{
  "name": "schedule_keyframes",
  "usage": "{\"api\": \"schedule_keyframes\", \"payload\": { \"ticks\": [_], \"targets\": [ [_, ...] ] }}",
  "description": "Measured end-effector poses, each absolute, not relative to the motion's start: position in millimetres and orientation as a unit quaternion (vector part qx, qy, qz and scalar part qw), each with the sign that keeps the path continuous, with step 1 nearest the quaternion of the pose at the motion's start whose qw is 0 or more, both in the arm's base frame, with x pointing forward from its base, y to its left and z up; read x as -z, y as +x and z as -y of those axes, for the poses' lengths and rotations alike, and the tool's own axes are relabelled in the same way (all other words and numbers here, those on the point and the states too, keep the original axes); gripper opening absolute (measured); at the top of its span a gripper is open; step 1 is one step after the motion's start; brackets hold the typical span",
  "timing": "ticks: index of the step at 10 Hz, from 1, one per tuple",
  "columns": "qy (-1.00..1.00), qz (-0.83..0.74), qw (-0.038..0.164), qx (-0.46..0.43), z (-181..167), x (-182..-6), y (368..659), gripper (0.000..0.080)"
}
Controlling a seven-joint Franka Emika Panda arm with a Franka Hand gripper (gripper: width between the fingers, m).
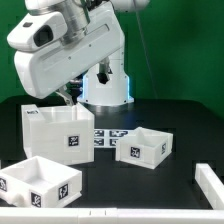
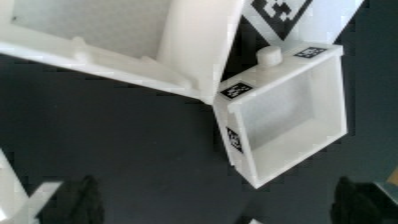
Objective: Assemble drawer
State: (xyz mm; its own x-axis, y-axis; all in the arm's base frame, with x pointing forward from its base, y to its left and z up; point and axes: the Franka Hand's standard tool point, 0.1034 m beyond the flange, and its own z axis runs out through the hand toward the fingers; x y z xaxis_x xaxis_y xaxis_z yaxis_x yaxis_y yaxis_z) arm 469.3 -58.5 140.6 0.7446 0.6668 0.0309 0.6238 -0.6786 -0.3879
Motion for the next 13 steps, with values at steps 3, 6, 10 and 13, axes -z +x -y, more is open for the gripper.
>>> {"api": "schedule_keyframes", "payload": {
  "ticks": [3, 6, 10, 13],
  "targets": [
    [-0.821, 0.543, 0.174, 0.007, 81, -132.4, 467, 0.0649],
    [-0.721, 0.679, 0.133, 0.051, 98, -126.9, 471, 0.0649],
    [-0.697, 0.702, 0.137, 0.046, 102, -122.3, 466, 0.0649],
    [-0.655, 0.743, 0.118, 0.069, 114, -113.1, 464, 0.0649]
  ]
}}
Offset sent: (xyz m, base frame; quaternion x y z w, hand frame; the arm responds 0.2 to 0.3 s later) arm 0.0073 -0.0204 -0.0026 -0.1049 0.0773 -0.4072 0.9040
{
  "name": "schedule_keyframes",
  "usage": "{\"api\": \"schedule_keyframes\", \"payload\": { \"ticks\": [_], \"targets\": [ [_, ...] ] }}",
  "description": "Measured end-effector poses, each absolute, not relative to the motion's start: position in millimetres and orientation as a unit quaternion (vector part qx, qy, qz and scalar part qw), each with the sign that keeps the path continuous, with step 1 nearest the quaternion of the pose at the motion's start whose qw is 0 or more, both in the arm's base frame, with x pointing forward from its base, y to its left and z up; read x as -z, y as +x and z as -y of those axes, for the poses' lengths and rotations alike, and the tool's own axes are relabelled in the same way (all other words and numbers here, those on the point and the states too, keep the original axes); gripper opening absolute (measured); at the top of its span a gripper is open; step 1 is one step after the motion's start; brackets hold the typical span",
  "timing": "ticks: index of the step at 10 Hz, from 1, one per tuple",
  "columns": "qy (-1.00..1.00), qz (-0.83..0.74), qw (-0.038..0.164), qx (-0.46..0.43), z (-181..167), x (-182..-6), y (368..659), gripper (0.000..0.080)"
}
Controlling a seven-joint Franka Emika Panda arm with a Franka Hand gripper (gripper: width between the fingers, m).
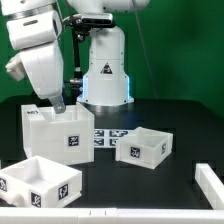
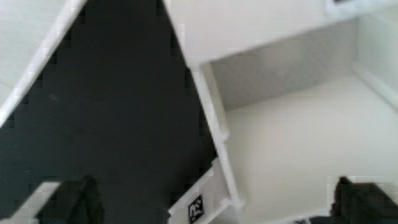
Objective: Assemble drawer
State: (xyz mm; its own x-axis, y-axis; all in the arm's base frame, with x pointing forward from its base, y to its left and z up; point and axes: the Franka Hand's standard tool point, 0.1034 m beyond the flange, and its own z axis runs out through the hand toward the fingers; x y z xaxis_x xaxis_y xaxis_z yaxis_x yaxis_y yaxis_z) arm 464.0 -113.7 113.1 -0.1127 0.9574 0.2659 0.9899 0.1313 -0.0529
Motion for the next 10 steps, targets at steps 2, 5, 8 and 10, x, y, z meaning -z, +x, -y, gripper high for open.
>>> {"api": "schedule_keyframes", "payload": {
  "ticks": [2, 5, 8, 10],
  "targets": [
    [-0.654, 0.744, 0.122, 0.065, 115, -98.3, 460, 0.0649],
    [-0.659, 0.738, 0.135, 0.053, 109, -83.3, 454, 0.0649],
    [-0.667, 0.729, 0.148, 0.039, 104, -67.7, 449, 0.0649],
    [-0.667, 0.728, 0.154, 0.033, 106, -62.8, 446, 0.0649]
  ]
}}
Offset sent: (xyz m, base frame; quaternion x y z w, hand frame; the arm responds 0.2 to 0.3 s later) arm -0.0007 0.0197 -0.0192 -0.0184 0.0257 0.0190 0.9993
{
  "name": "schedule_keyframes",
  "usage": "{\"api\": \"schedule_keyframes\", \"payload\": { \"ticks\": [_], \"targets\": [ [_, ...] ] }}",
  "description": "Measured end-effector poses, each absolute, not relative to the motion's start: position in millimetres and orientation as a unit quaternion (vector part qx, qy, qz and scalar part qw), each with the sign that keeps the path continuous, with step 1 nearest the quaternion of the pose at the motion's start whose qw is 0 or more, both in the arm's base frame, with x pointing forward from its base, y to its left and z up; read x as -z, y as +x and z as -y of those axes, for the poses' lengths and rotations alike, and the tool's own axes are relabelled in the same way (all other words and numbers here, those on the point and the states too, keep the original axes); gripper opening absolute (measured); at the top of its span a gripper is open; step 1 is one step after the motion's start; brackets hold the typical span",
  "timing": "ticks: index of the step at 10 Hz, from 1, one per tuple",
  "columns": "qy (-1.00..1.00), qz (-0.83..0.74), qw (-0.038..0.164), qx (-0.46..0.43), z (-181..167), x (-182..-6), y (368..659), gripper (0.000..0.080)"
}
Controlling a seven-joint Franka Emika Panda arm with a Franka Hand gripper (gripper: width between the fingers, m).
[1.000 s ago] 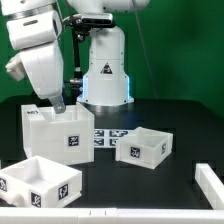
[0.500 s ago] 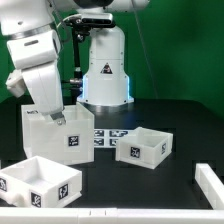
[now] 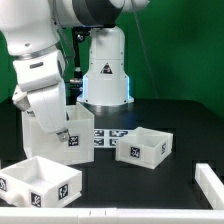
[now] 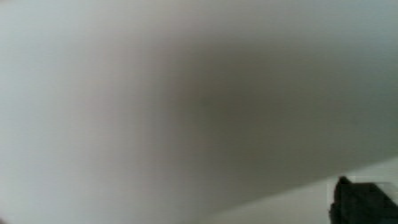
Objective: Assemble drawer
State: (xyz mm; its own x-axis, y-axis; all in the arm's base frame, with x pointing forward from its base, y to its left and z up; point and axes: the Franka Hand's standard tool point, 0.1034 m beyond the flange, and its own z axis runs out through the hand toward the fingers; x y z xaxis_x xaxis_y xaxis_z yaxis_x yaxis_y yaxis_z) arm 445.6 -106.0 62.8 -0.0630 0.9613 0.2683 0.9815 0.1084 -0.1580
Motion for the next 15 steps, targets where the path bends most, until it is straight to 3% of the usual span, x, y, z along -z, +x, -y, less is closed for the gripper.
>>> {"api": "schedule_keyframes", "payload": {
  "ticks": [2, 3, 4, 5, 10, 13, 15],
  "targets": [
    [-0.672, 0.724, 0.154, 0.032, 108, -62.6, 445, 0.0400],
    [-0.673, 0.723, 0.154, 0.031, 109, -62.6, 445, 0.0400],
    [-0.674, 0.722, 0.154, 0.030, 110, -62.6, 445, 0.0206],
    [-0.675, 0.722, 0.153, 0.030, 111, -62.6, 444, 0.0068],
    [-0.681, 0.715, 0.152, 0.026, 116, -62.7, 443, 0.0064],
    [-0.712, 0.690, 0.123, 0.043, 148, -82.8, 436, 0.0064],
    [-0.753, 0.647, 0.120, 0.034, 142, -90.6, 432, 0.0064]
  ]
}}
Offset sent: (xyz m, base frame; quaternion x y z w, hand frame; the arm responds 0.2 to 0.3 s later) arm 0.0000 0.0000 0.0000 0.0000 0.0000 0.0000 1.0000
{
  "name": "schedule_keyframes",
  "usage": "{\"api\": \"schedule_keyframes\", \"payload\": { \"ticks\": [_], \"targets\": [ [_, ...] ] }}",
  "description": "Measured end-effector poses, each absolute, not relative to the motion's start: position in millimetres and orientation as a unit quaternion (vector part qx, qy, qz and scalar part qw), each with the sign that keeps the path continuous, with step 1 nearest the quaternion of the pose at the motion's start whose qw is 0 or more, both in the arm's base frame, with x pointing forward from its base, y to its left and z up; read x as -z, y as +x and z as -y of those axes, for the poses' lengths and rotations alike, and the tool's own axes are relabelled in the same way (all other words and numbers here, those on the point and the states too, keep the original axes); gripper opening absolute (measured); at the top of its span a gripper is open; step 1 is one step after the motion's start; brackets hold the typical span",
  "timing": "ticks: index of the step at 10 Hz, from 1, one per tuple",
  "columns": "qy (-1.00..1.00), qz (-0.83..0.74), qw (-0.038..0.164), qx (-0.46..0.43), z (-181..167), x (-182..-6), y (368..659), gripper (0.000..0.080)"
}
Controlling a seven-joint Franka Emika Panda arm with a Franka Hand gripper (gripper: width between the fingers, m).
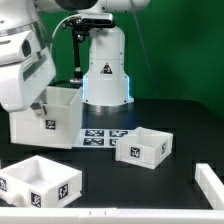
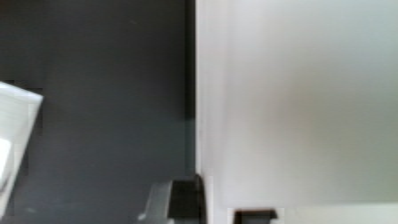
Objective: Assemble drawer
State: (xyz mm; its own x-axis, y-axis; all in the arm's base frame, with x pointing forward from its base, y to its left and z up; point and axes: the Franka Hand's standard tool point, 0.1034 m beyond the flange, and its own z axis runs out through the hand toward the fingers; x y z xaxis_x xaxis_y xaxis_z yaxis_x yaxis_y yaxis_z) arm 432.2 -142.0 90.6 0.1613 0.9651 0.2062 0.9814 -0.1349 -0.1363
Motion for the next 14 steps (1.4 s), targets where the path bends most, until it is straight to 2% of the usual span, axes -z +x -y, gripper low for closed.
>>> {"api": "schedule_keyframes", "payload": {
  "ticks": [1, 2, 3, 4, 5, 6, 7, 9, 11, 14],
  "targets": [
    [-0.750, 0.649, 0.121, 0.033, 145, -87.6, 431, 0.0064],
    [-0.762, 0.638, 0.109, 0.018, 148, -86.7, 432, 0.0064],
    [-0.760, 0.646, 0.077, -0.009, 146, -87.4, 438, 0.0064],
    [-0.758, 0.651, 0.016, -0.024, 149, -94.7, 456, 0.0064],
    [-0.777, 0.628, -0.029, -0.030, 146, -104.0, 469, 0.0064],
    [-0.803, 0.591, -0.062, -0.035, 138, -108.7, 480, 0.0064],
    [-0.819, 0.566, -0.081, -0.053, 130, -107.7, 483, 0.0064],
    [-0.819, 0.560, -0.093, -0.085, 114, -104.0, 483, 0.0064],
    [-0.821, 0.553, -0.094, -0.100, 106, -99.7, 480, 0.0064],
    [-0.841, 0.516, -0.128, -0.103, 118, -104.8, 469, 0.0064]
  ]
}}
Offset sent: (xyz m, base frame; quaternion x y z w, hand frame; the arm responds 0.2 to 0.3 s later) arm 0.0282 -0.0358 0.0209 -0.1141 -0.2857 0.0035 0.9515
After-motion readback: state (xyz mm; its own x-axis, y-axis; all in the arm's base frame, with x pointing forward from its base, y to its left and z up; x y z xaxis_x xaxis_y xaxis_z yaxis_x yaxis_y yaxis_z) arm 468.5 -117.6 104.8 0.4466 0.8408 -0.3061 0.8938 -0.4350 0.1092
